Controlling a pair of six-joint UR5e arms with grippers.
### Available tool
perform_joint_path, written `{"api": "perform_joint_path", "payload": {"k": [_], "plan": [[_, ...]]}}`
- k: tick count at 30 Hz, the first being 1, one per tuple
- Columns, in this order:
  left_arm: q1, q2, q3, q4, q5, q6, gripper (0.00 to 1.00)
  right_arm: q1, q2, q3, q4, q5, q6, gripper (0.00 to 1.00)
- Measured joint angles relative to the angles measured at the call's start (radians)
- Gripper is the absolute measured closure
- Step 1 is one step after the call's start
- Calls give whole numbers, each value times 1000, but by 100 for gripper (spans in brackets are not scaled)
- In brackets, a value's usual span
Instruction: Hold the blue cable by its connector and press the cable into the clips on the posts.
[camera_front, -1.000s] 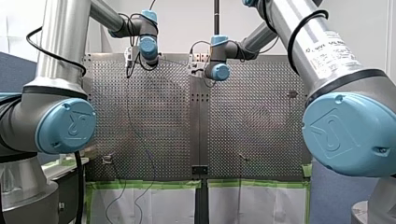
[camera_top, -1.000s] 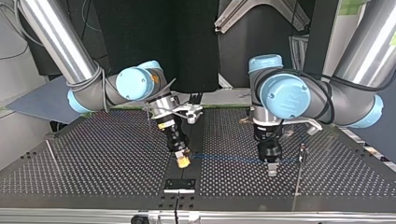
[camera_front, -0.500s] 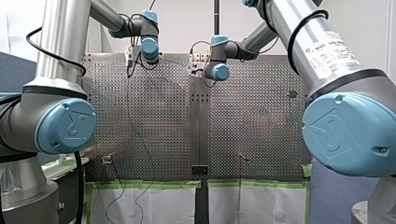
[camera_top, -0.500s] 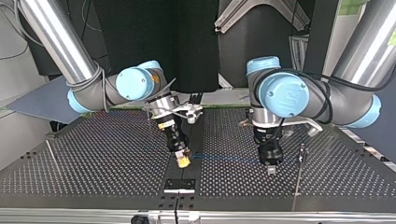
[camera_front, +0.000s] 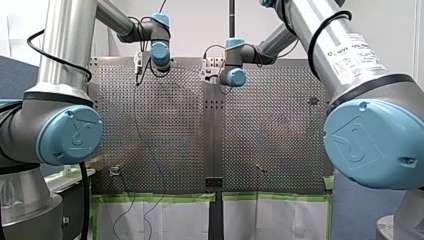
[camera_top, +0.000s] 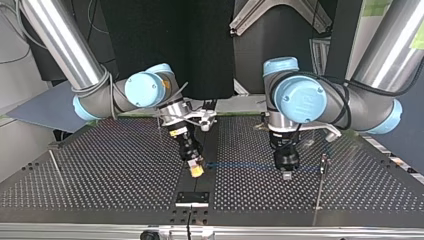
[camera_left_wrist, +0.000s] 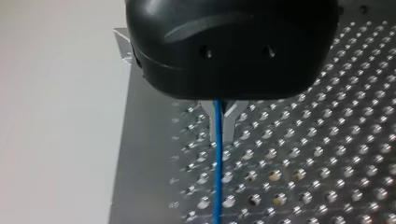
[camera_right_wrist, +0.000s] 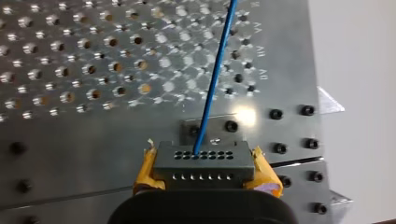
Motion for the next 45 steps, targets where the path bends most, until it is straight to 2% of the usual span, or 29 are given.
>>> {"api": "perform_joint_path", "payload": {"k": [6,11,21,26,32,38,45], "plan": [[-13,0,-49,30,-1,-5,100,-1,-1,45,4,2,-1,100],[-30,-3,-102,77,-1,-7,100,-5,-2,99,1,15,-4,100],[-76,-73,-179,133,-28,2,100,-21,-2,198,-17,54,-31,100],[-97,-104,-227,179,-40,0,100,-25,-2,248,-56,81,-37,100],[-126,-147,-267,235,-42,-4,100,-31,-2,311,-118,134,-50,100],[-157,-166,-313,294,-48,-21,100,-41,-2,371,-177,145,-53,100],[-187,-170,-354,367,-45,-46,100,-54,0,437,-244,169,-85,100]]}}
